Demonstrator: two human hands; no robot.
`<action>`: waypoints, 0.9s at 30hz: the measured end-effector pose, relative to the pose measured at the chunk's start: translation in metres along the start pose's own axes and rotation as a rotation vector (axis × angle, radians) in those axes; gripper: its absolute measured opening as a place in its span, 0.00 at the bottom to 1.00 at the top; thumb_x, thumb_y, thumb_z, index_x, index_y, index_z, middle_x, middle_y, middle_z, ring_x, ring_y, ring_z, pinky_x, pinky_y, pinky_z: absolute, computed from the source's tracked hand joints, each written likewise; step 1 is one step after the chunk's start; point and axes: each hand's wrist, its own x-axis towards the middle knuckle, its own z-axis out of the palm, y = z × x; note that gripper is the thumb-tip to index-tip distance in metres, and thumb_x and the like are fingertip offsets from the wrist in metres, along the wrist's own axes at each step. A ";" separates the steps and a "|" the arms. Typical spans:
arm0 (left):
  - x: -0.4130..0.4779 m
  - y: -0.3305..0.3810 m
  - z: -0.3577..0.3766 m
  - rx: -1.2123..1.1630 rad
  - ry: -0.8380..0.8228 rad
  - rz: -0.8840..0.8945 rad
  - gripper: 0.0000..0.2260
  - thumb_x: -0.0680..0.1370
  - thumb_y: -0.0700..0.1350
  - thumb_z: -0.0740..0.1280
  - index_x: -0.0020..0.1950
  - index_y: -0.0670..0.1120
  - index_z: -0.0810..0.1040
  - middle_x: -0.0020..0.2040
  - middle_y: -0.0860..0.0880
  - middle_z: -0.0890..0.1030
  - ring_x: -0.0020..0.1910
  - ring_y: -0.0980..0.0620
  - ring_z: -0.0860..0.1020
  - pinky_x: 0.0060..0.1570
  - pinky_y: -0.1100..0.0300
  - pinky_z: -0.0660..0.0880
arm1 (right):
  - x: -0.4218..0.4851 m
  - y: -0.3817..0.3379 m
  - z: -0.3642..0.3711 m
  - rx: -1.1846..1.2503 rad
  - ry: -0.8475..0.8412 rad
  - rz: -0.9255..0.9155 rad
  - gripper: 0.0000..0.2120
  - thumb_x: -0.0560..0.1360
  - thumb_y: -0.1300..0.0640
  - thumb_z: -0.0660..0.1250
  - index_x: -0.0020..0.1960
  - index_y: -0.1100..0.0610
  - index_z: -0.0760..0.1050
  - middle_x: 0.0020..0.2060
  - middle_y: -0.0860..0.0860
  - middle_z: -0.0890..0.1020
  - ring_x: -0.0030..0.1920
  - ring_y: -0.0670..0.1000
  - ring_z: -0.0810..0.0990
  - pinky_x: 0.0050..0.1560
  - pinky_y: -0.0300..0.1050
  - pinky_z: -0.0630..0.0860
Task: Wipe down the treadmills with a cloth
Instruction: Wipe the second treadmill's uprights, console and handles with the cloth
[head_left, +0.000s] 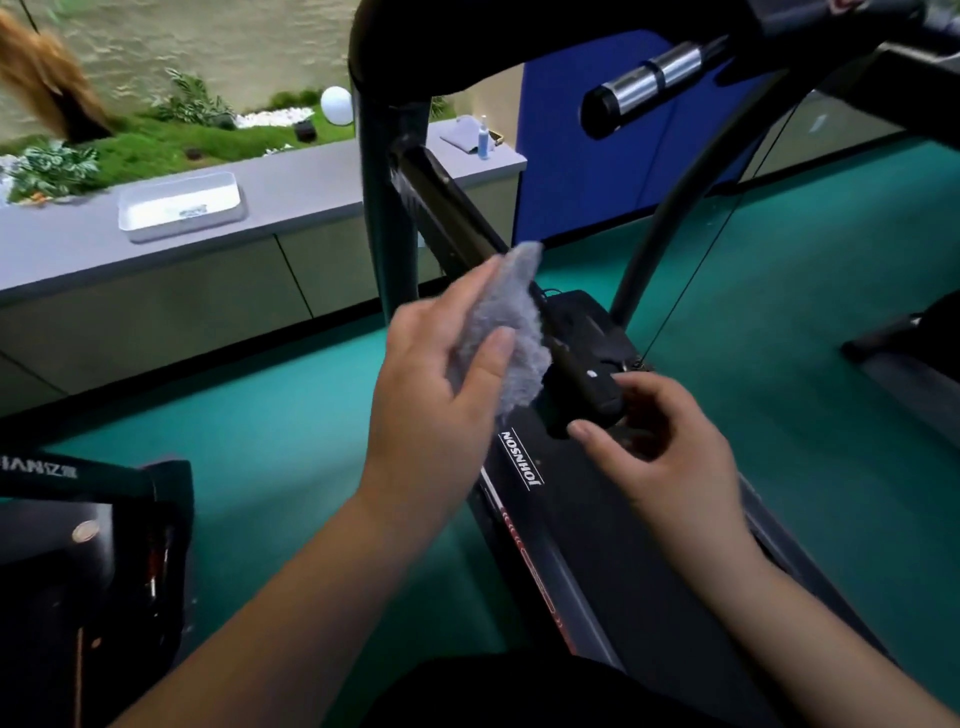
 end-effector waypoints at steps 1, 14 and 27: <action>0.004 0.005 0.006 0.100 -0.062 0.108 0.18 0.78 0.55 0.62 0.68 0.62 0.71 0.56 0.55 0.70 0.52 0.62 0.73 0.54 0.69 0.71 | 0.003 0.002 0.000 0.005 -0.017 -0.007 0.21 0.61 0.42 0.76 0.51 0.43 0.75 0.47 0.47 0.81 0.46 0.46 0.81 0.48 0.39 0.77; 0.107 -0.024 0.020 0.536 -0.076 0.060 0.12 0.76 0.54 0.68 0.58 0.57 0.81 0.54 0.55 0.65 0.50 0.55 0.70 0.51 0.60 0.71 | 0.016 0.005 -0.010 -0.003 -0.143 -0.031 0.19 0.61 0.45 0.79 0.47 0.45 0.73 0.45 0.46 0.79 0.45 0.43 0.78 0.46 0.37 0.75; 0.122 -0.059 0.021 0.386 -0.056 0.096 0.10 0.78 0.52 0.66 0.55 0.68 0.73 0.54 0.53 0.65 0.51 0.57 0.69 0.56 0.61 0.70 | 0.031 -0.014 -0.012 -0.110 -0.122 -0.087 0.10 0.69 0.44 0.71 0.46 0.46 0.74 0.43 0.43 0.79 0.45 0.40 0.77 0.43 0.26 0.69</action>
